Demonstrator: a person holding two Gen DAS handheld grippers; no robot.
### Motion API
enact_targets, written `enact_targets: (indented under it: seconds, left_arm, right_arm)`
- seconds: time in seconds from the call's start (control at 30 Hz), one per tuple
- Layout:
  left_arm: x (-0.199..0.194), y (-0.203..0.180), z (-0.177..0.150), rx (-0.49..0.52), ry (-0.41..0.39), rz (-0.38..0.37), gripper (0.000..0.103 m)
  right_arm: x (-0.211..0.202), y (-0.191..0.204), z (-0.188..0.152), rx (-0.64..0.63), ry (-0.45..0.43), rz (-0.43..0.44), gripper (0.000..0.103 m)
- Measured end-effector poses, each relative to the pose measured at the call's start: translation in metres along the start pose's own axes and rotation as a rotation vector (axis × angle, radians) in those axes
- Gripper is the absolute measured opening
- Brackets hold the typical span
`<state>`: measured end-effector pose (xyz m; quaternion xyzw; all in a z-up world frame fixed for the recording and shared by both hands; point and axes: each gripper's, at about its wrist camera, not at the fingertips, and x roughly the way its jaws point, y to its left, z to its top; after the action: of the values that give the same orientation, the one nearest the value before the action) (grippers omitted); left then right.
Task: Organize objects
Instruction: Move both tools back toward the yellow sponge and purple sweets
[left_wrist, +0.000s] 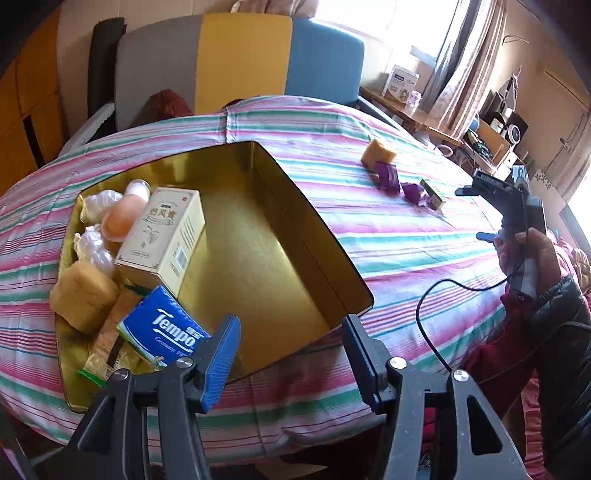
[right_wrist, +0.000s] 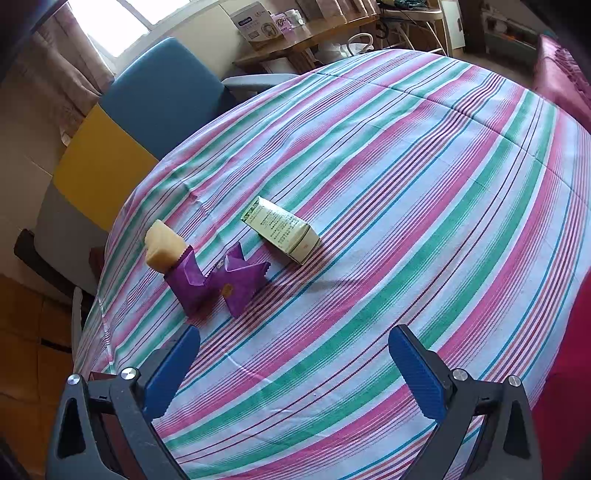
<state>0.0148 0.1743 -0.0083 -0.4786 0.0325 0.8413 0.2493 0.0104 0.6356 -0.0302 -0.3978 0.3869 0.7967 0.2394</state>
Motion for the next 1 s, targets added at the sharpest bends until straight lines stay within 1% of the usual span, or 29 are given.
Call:
enact_targets:
  seconds: [0.3, 0.6, 1.0]
  left_arm:
    - [0.0, -0.007, 0.002, 0.036, 0.003, -0.024, 0.058]
    - [0.003, -0.021, 0.019, 0.073, -0.005, -0.043, 0.058]
    - [0.017, -0.05, 0.04, 0.109, 0.01, -0.089, 0.058]
  right_arm:
    - [-0.002, -0.004, 0.001, 0.024, -0.008, 0.004, 0.103]
    - [-0.006, -0.01, 0.003, 0.064, -0.017, 0.027, 0.103]
    - [-0.006, -0.005, 0.002, 0.038, -0.031, 0.034, 0.103]
